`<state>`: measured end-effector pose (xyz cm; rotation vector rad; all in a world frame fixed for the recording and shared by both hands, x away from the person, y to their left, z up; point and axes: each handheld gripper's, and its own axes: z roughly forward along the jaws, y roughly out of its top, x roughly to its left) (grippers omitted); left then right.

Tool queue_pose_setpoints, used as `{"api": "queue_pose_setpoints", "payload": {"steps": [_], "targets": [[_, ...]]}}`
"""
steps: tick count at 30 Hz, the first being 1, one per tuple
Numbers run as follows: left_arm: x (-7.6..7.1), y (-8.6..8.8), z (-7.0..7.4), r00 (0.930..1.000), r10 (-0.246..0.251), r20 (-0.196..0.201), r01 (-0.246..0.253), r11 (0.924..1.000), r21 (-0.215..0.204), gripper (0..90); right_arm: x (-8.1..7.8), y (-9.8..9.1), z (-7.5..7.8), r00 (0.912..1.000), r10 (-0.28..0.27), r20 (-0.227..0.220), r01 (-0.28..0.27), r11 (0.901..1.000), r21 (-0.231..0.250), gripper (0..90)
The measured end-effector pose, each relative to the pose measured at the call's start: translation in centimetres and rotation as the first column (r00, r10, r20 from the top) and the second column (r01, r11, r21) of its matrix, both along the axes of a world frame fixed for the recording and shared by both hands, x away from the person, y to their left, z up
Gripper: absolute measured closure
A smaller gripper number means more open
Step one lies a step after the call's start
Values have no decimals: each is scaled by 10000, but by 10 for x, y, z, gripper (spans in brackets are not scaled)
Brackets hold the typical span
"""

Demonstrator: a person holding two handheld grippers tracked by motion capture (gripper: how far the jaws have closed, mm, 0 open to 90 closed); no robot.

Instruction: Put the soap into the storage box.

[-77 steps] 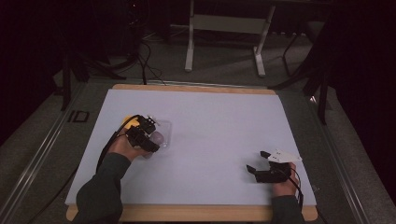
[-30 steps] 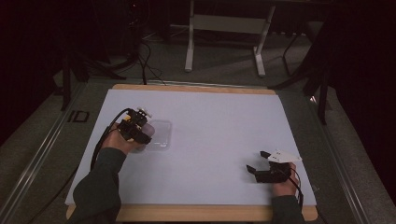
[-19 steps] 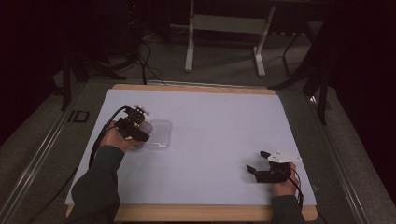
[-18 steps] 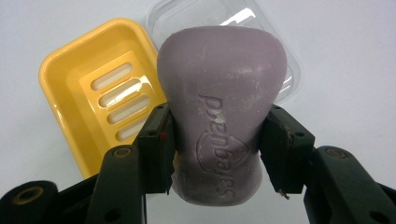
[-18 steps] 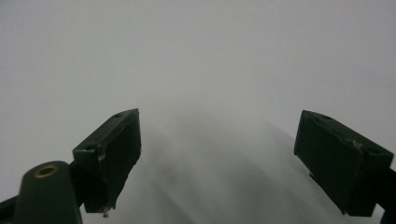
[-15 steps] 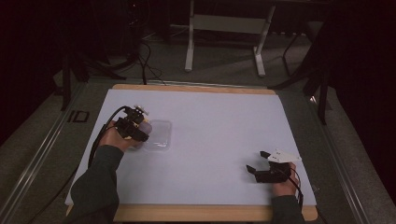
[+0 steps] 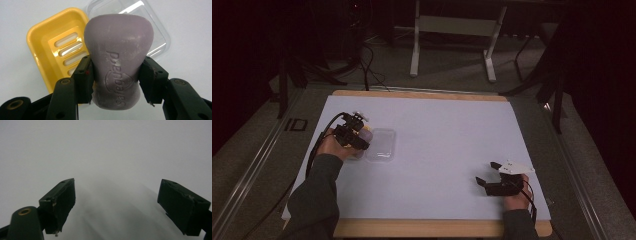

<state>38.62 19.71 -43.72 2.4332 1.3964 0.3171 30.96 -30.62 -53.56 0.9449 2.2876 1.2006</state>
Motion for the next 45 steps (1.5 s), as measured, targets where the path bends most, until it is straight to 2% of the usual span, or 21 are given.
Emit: {"api": "queue_pose_setpoints", "payload": {"steps": [11,18,26,38,45], "targets": [[6,8,-4,9994,330,-128,-331,9994,-77,500,0,0,0,10000,2,7,-2,10000,-12,145],[10,10,-4,9977,679,-86,-682,9972,-308,501,0,0,0,10000,3,8,-3,10000,-14,144],[13,11,-6,9960,886,-99,-888,9957,-256,501,0,0,0,10000,7,14,-6,10000,-28,145],[17,15,-7,9884,1514,143,-1511,9883,-203,501,0,1,0,10000,19,10,-18,9999,-137,145],[21,17,-10,9842,1772,-49,-1773,9839,-208,501,0,2,0,10000,20,9,-20,9999,-135,144]]}}
